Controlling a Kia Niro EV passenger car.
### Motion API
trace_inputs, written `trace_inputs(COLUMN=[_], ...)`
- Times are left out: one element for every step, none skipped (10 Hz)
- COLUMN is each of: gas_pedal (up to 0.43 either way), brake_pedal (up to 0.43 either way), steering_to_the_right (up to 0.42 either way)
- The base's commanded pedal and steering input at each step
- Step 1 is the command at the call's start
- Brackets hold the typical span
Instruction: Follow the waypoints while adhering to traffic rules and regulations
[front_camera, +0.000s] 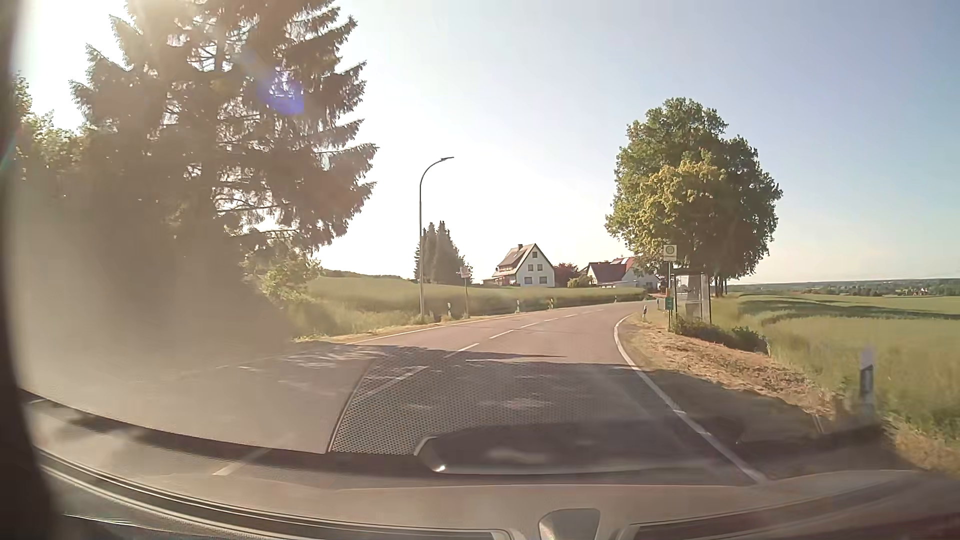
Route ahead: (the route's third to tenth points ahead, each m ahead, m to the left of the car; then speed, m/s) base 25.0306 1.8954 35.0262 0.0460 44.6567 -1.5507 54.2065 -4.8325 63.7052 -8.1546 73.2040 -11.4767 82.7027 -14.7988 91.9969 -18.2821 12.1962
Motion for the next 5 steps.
trace_inputs(gas_pedal=[0.287,0.287,0.287,0.287,0.287], brake_pedal=[0.006,0.006,0.006,0.006,0.006], steering_to_the_right=[0.028,0.028,0.03,0.031,0.032])
